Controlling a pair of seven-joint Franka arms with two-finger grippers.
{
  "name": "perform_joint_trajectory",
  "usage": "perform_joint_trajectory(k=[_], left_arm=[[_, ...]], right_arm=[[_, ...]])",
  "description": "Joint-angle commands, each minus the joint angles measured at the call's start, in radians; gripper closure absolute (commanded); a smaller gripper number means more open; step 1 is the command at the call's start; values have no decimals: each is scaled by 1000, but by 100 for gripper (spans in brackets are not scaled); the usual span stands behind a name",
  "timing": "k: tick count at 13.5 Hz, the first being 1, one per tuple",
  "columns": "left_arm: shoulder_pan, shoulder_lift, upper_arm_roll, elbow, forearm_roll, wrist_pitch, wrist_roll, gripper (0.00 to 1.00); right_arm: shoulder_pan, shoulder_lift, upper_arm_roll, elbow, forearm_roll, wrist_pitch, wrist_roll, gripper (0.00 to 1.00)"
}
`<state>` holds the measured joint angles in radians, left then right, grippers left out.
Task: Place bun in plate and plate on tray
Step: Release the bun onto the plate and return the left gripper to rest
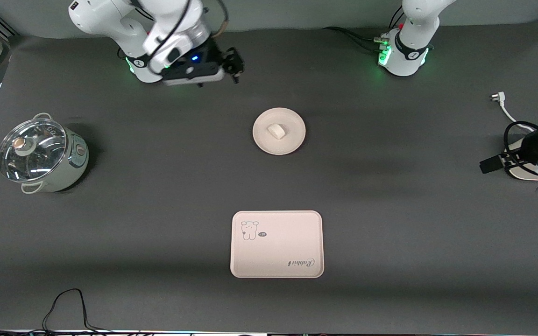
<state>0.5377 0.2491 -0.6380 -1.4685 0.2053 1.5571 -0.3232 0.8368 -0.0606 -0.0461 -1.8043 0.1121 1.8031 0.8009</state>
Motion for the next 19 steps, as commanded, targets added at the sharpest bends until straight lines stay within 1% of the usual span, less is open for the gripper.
perform_joint_trajectory(k=[1,2,3,5,6,7,8,9,11,13,16,17,19], left_arm=[[-224,-60,255,-3,-55,-17,97,0],[-281,-80,344,-10,-94,-5,139,0],[-324,-93,404,-21,-107,0,182,0],[-378,-116,469,-61,-109,23,213,0],[-410,-146,504,-114,-115,67,214,0],[-430,-192,530,-187,-136,122,228,0],[-433,-229,538,-240,-150,159,243,0],[-438,-250,537,-263,-149,164,245,0],[-452,-264,535,-262,-152,152,245,0],[-450,-289,532,-247,-175,108,249,0],[-450,-309,549,-248,-181,54,320,0],[-453,-309,564,-246,-182,54,322,0],[-459,-309,569,-248,-191,57,322,0]], right_arm=[[44,-13,-15,-52,50,53,35,0],[50,-16,-15,-69,102,61,21,0],[51,-21,-15,-84,118,64,15,0],[51,-21,-15,-96,119,65,3,0],[50,-21,-15,-118,121,74,-27,0],[50,-21,-17,-144,121,94,-37,0],[51,-21,-17,-176,121,125,-38,0],[53,-21,-15,-223,120,178,-38,0],[85,-21,-15,-312,119,302,-37,0],[94,-12,-14,-416,116,443,-35,0],[113,60,-14,-484,106,594,-34,0],[120,92,-14,-512,106,667,-32,0],[122,166,-14,-562,106,825,-29,0]])
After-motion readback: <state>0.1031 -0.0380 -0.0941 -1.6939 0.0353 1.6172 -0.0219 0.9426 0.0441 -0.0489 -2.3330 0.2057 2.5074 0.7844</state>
